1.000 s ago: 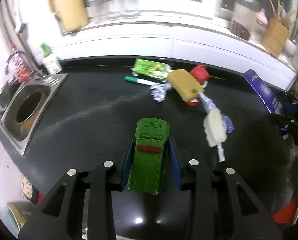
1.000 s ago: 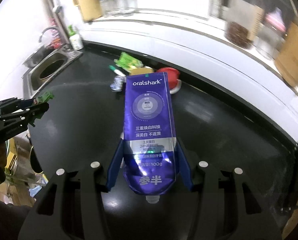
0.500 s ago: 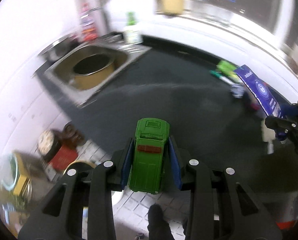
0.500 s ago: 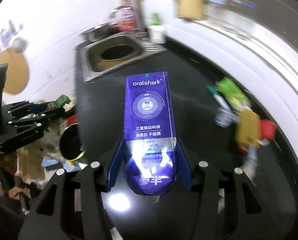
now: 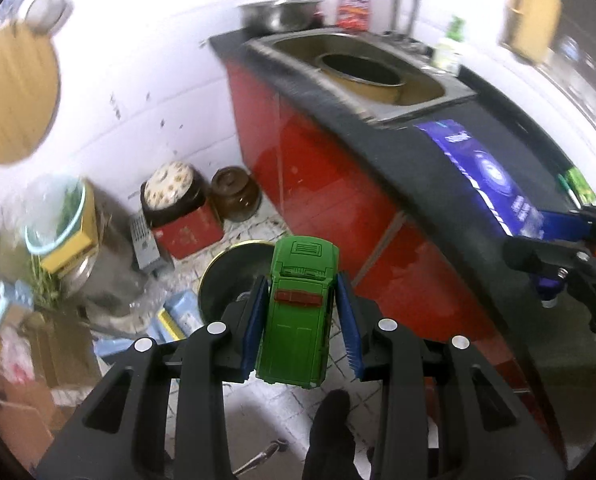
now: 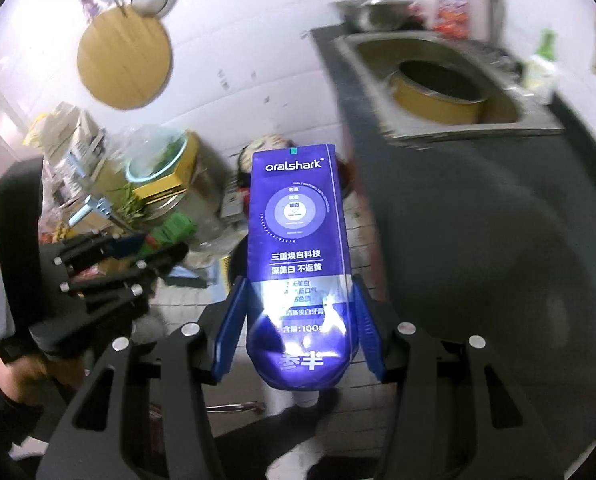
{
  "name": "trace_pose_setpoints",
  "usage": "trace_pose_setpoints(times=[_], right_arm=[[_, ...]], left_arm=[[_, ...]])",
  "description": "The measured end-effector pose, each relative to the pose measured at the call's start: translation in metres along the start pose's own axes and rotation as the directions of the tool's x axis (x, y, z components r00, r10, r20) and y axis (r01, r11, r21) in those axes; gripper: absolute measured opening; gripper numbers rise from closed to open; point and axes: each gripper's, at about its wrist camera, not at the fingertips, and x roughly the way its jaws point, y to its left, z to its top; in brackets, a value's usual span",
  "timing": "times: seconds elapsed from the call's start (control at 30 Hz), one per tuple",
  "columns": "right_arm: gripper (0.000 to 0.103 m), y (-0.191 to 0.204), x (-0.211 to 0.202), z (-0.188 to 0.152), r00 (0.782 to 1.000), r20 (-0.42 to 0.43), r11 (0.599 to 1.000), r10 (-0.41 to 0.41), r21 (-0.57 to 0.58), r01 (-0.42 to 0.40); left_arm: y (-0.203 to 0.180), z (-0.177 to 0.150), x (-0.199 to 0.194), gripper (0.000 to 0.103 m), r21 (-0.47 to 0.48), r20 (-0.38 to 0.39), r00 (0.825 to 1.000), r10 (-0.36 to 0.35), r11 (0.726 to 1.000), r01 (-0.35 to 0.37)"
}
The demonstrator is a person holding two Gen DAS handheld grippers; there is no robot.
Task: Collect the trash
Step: 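Carry toy car and toothpaste tube down to the bin and open both tools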
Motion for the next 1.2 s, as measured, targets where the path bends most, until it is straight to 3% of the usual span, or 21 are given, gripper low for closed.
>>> trace_pose_setpoints(times=[0.2, 0.37, 0.6, 0.63, 0.67, 0.7, 0.73, 0.77, 1.03, 1.2], right_arm=[[0.051, 0.037, 0.099, 0.026, 0.993, -0.103, 0.998, 0.052, 0.022, -0.050], [0.051, 0.044, 0.180, 0.035, 0.980, -0.190, 0.998, 0.058, 0.035, -0.052], [0.052, 0.041, 0.242, 0.039, 0.964, -0.260, 0.997, 0.049, 0.062, -0.034], [0.054, 0.040, 0.248, 0.040, 0.963, -0.266, 0.998, 0.042, 0.058, -0.028], [0.070, 0.041, 0.253, 0.041, 0.959, -0.281, 0.998, 0.045, 0.060, -0.029], [0.081, 0.039, 0.256, 0.042, 0.956, -0.291, 0.998, 0.034, 0.061, -0.017], [0.088, 0.035, 0.256, 0.044, 0.958, -0.287, 0.998, 0.019, 0.064, 0.000], [0.088, 0.032, 0.254, 0.046, 0.961, -0.276, 0.997, 0.028, 0.073, -0.007], [0.088, 0.014, 0.200, 0.053, 0.974, -0.227, 0.995, 0.016, 0.095, 0.006], [0.091, -0.007, 0.114, 0.044, 0.986, -0.161, 0.989, -0.036, 0.135, 0.058]], left_arm=[[0.064, -0.021, 0.065, 0.034, -0.089, -0.025, 0.999, -0.030, 0.996, 0.028], [0.094, -0.030, 0.118, 0.034, -0.131, -0.046, 0.998, -0.043, 0.991, 0.036], [0.115, -0.034, 0.171, 0.034, -0.148, -0.077, 0.995, -0.070, 0.987, 0.058], [0.117, -0.034, 0.174, 0.034, -0.154, -0.079, 0.994, -0.080, 0.986, 0.067], [0.118, -0.033, 0.177, 0.046, -0.160, -0.080, 0.992, -0.097, 0.984, 0.084], [0.118, -0.032, 0.180, 0.072, -0.160, -0.086, 0.992, -0.097, 0.984, 0.083], [0.119, -0.031, 0.182, 0.081, -0.150, -0.090, 0.995, -0.043, 0.988, 0.029], [0.121, -0.030, 0.181, 0.084, -0.141, -0.084, 0.996, -0.017, 0.990, 0.005], [0.110, -0.020, 0.152, 0.084, -0.106, -0.072, 0.997, -0.038, 0.994, 0.030], [0.075, 0.000, 0.103, 0.095, -0.047, -0.052, 0.998, -0.033, 0.998, 0.030]])
